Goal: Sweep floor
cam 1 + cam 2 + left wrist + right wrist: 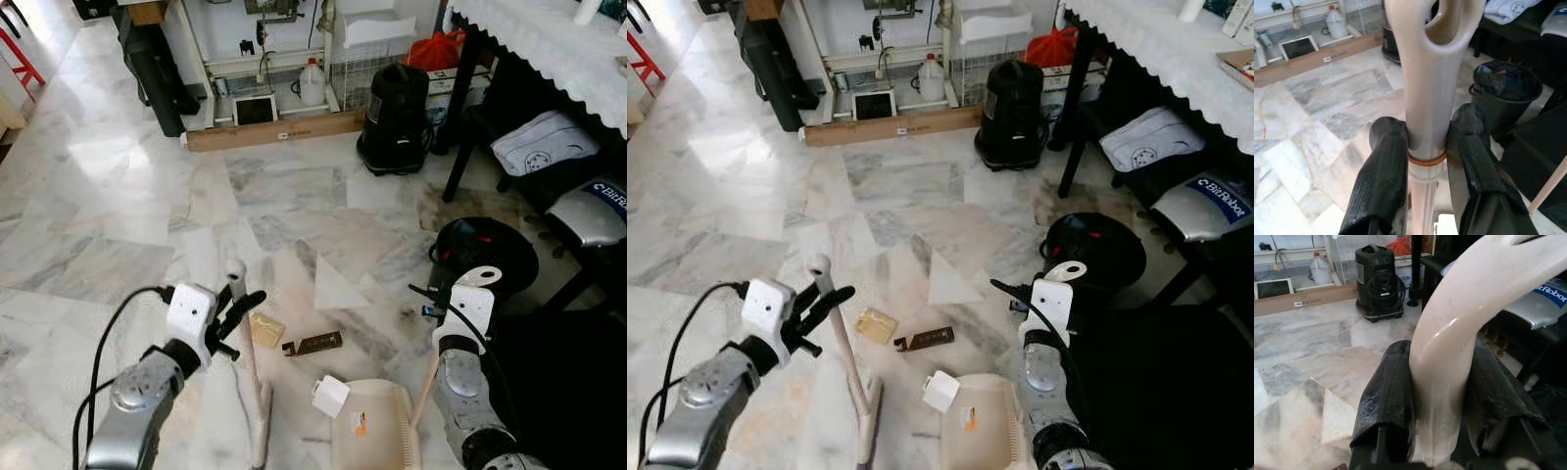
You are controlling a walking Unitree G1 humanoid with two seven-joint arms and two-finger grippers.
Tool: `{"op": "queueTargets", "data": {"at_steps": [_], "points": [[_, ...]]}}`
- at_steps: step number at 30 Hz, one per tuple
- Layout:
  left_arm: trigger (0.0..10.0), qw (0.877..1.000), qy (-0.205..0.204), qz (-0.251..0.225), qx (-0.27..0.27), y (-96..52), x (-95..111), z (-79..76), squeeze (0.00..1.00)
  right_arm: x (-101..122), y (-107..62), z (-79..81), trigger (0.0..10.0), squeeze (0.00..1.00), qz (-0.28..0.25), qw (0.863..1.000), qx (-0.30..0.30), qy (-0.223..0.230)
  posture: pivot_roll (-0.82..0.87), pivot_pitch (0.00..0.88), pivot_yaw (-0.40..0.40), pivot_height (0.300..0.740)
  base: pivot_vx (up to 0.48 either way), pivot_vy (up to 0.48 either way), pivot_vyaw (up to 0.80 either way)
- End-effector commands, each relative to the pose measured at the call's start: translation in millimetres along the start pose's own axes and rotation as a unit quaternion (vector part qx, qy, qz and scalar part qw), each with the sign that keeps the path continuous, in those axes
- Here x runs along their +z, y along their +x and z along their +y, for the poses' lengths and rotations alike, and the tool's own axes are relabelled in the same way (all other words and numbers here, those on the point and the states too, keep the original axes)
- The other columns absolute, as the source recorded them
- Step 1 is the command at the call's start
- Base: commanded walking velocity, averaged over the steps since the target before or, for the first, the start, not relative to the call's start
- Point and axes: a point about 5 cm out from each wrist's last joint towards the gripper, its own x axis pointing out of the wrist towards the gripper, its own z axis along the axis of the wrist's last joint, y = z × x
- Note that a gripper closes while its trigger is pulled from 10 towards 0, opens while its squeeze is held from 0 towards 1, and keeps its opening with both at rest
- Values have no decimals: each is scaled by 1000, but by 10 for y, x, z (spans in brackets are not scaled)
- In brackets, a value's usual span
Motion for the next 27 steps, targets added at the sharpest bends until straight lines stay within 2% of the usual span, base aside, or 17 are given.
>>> {"op": "queueTargets", "data": {"at_steps": [1, 9, 21, 24, 27], "points": [[10000, 1000, 13, -10, 19, 10, 12, 40, 0, 8, -8, 13, 10000, 0, -5, 1000, 2, 3, 96, 104, 51, 740, 0, 0, 0], [10000, 999, -43, -5, 17, 60, -99, 12, 0, 5, -6, -3, 10000, 0, -6, 1000, 8, -3, 83, 106, 45, 740, 0, 0, 0], [10000, 994, -107, -18, -25, 152, -67, -57, 0, 19, -1, 11, 10000, 0, -8, 1000, 14, -1, 77, 106, 40, 740, 0, 0, 0], [10000, 988, -141, -20, -53, 189, -11, -82, 0, 13, 0, 14, 10000, 0, -5, 1000, 16, -2, 78, 107, 40, 740, 0, 0, 0], [10000, 987, -147, -18, -60, 187, -13, -90, 0, 14, 0, 17, 10000, 0, -5, 1000, 16, -2, 78, 107, 40, 740, 0, 0, 0]]}}
